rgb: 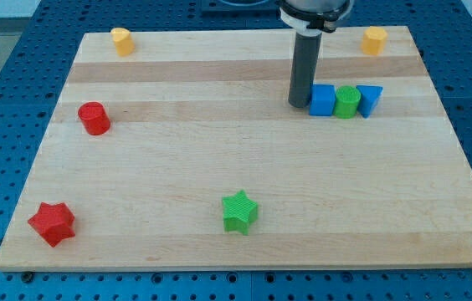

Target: Slide the green star to the line of blocks

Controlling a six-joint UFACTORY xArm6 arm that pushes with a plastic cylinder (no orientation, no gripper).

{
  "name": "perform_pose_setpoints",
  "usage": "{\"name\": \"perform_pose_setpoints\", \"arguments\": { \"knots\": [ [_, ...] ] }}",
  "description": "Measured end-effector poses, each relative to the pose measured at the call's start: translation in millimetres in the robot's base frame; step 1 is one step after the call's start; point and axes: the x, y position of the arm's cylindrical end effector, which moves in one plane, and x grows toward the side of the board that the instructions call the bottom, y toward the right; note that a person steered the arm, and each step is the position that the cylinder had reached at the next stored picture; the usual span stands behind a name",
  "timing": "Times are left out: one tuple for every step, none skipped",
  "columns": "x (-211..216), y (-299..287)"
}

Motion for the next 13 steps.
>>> {"name": "perform_pose_setpoints", "arguments": {
  "knots": [
    [0, 0],
    [2, -20],
    [30, -42],
    [66, -43],
    [102, -36],
    [142, -28],
    [176, -11],
    [209, -3],
    [246, -47],
    [246, -80],
    [241, -91],
    [221, -91],
    [201, -91]
  ]
}}
